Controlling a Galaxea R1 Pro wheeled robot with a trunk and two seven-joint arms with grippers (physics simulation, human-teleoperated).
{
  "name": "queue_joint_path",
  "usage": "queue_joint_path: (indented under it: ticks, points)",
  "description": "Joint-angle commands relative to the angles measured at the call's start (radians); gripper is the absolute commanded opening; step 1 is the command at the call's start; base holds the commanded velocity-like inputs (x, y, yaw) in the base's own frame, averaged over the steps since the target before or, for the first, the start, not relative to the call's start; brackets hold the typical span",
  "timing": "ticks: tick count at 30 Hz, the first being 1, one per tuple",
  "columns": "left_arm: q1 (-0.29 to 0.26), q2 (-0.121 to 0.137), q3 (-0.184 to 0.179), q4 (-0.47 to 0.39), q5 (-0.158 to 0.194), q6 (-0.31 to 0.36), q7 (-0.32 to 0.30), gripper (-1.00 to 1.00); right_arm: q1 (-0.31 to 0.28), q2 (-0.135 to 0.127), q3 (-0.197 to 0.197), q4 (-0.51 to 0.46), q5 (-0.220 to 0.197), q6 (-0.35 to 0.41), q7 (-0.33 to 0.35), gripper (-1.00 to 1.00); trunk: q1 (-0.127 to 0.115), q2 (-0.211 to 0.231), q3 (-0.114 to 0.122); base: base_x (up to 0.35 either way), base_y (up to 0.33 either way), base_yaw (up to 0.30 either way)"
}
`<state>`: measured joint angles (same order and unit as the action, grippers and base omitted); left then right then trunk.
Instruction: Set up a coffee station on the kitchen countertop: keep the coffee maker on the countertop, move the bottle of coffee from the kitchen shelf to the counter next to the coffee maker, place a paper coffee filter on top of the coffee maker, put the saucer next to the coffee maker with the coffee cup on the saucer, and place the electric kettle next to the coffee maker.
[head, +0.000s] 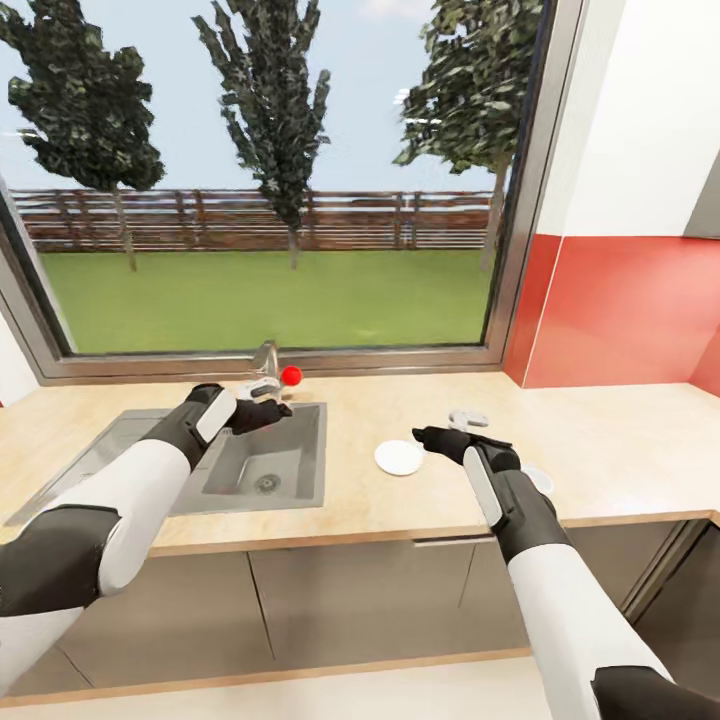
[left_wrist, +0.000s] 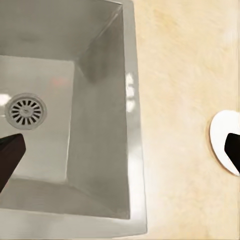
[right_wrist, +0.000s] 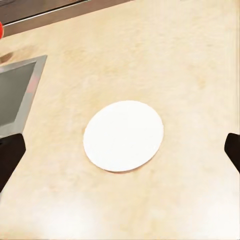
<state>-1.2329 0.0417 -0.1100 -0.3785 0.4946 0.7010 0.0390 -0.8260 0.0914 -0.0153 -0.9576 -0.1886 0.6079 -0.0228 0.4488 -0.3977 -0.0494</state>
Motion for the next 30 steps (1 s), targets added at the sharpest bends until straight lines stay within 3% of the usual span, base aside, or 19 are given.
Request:
queue_joint_path:
  ticks: [1,12,30]
  points:
    - [0.005,-0.001,-0.007,-0.001,0.009,0.003,0.004,1.00,-0.001,0.000,-0.002,-0.001,-0.006,0.005,-0.003,1.00,0.001,-0.002,-0.002,0.274,-0.215,0.000]
    - [0.034,-0.008,-0.004,0.002,0.010,0.004,0.002,1.00,0.001,-0.001,-0.003,0.059,-0.004,0.004,-0.002,1.00,0.001,-0.002,-0.002,0.091,-0.262,0.040]
    - [0.060,-0.028,-0.002,0.001,0.010,0.005,0.001,1.00,0.004,-0.001,-0.003,0.086,-0.003,0.004,-0.002,1.00,0.001,-0.002,-0.002,0.024,-0.274,0.266]
